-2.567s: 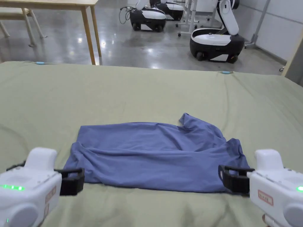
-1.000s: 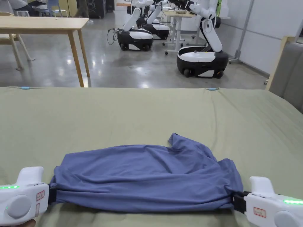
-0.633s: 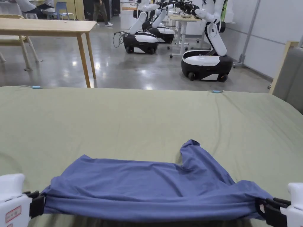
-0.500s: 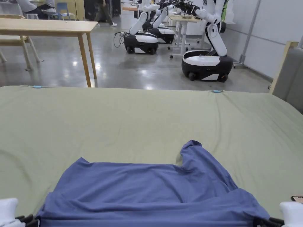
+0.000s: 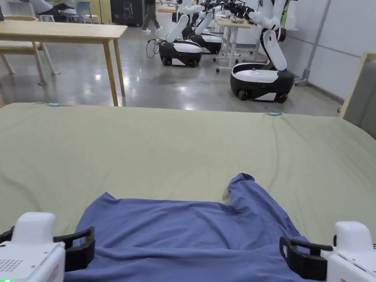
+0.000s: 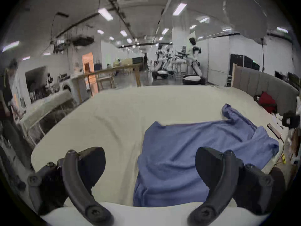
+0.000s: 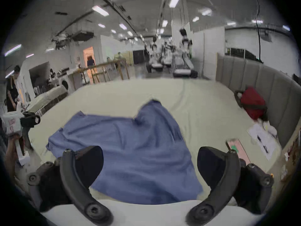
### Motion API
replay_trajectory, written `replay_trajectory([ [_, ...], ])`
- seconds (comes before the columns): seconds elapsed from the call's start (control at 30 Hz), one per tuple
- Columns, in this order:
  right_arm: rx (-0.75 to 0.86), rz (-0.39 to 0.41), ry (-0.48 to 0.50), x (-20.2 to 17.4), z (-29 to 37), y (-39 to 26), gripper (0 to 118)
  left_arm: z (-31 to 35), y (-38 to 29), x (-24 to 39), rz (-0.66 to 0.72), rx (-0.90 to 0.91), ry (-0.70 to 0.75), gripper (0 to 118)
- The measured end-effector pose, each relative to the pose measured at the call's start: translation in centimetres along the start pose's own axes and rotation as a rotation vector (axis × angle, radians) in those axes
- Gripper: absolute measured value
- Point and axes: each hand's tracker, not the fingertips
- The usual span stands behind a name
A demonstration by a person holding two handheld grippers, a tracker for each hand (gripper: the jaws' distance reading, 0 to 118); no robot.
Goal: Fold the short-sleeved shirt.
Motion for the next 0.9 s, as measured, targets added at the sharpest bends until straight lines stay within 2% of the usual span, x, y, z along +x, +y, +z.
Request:
replay_trajectory([
  [0.03,0.011,0.000,0.008,-0.5,-0.6,0.3,1,-0.5,0.3,0.7,-0.022,-0.010,0.001,0],
  [0.1,0.018,-0.003,-0.001,-1.5,-1.9,0.6,1,-1.5,0.6,1.8,-0.090,-0.041,-0.003,0],
  [0.13,0.009,0.005,-0.041,-2.0,-2.7,0.8,1,-2.7,0.3,1.6,-0.103,-0.058,0.021,0],
  [0.17,0.013,0.006,-0.037,-2.1,-3.0,0.8,1,-3.4,0.3,1.6,-0.092,-0.075,0.035,0],
  [0.23,-0.023,-0.035,0.042,-1.8,-3.7,0.9,1,-4.5,0.4,1.1,-0.061,-0.123,-0.055,0],
  [0.3,-0.014,-0.018,0.028,-1.9,-4.3,0.9,1,-5.9,0.5,0.5,-0.056,-0.139,-0.046,0],
  [0.33,-0.024,0.001,0.019,-1.8,-4.7,0.9,1,-6.9,0.7,0.2,-0.076,-0.154,-0.035,5],
  [0.37,-0.028,0.001,0.020,-1.6,-4.8,0.9,1,-8.2,0.9,-0.2,-0.076,-0.162,-0.038,17],
  [0.4,-0.035,-0.002,0.022,-1.3,-5.2,0.9,1,-9.5,1.1,-0.7,-0.072,-0.177,-0.044,46],
  [0.43,-0.046,-0.004,0.023,-0.9,-5.7,1.0,1,-10.9,1.3,-1.2,-0.064,-0.186,-0.050,99],
  [0.47,-0.060,0.001,0.017,-0.6,-6.2,1.1,1,-12.4,1.6,-1.6,-0.057,-0.198,-0.053,118],
  [0.63,-0.129,0.042,-0.021,1.5,-8.9,1.3,1,-21.5,2.2,-3.0,-0.110,-0.359,-0.019,117],
  [0.67,-0.144,0.047,-0.030,2.1,-9.6,1.4,1,-22.7,3.3,-1.9,-0.124,-0.302,-0.023,117],
  [0.73,-0.182,0.054,-0.044,3.2,-11.4,1.7,3,-26.3,3.1,-2.1,-0.130,-0.371,0.016,116],
  [0.77,-0.202,0.060,-0.053,3.7,-12.4,1.9,16,-28.0,2.9,-2.1,-0.127,-0.380,0.019,114],
  [0.8,-0.215,0.065,-0.066,4.2,-13.5,2.2,45,-25.5,4.4,-0.1,-0.131,-0.392,0.017,110],
  [0.83,-0.232,0.069,-0.074,4.9,-15.0,2.6,93,-26.0,4.4,0.4,-0.136,-0.417,0.003,97],
  [0.87,-0.252,0.069,-0.069,5.5,-16.3,2.9,112,-26.4,4.4,0.8,-0.136,-0.453,-0.009,77],
  [0.9,-0.278,0.067,-0.064,5.8,-17.7,3.2,115,-26.7,4.4,1.2,-0.140,-0.482,-0.015,60],
])
